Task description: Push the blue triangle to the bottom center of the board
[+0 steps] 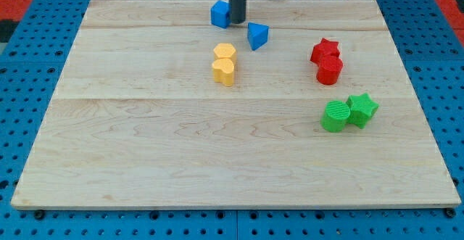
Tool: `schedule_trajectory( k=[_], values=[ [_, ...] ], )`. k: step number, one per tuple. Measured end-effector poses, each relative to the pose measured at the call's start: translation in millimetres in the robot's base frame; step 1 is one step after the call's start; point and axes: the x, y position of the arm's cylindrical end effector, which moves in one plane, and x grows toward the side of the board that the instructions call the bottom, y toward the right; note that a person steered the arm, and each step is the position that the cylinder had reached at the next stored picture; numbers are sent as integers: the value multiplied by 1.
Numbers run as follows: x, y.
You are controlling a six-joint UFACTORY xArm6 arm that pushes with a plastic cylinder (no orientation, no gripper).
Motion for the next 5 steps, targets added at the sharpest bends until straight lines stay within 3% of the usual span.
schedule_trajectory(
  k=[1, 3, 5],
  values=[
    [-15, 45],
    [-47, 24],
    [37, 52]
  ],
)
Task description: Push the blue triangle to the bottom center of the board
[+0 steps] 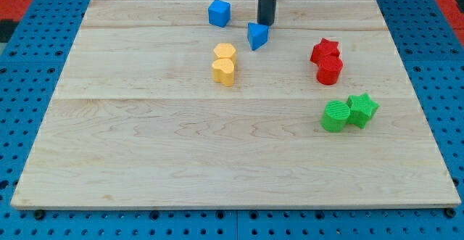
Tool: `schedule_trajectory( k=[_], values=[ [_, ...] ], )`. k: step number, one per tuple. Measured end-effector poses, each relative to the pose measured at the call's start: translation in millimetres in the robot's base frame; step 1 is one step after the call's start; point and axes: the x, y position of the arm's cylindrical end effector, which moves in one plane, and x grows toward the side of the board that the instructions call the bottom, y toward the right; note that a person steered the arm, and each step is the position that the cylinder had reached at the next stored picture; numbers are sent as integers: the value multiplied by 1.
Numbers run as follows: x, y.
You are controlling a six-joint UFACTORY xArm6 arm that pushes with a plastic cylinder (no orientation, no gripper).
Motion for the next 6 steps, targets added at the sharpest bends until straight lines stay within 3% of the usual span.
schedule_trajectory(
  k=[2, 6],
  values=[
    [47, -32],
    [216, -55]
  ],
)
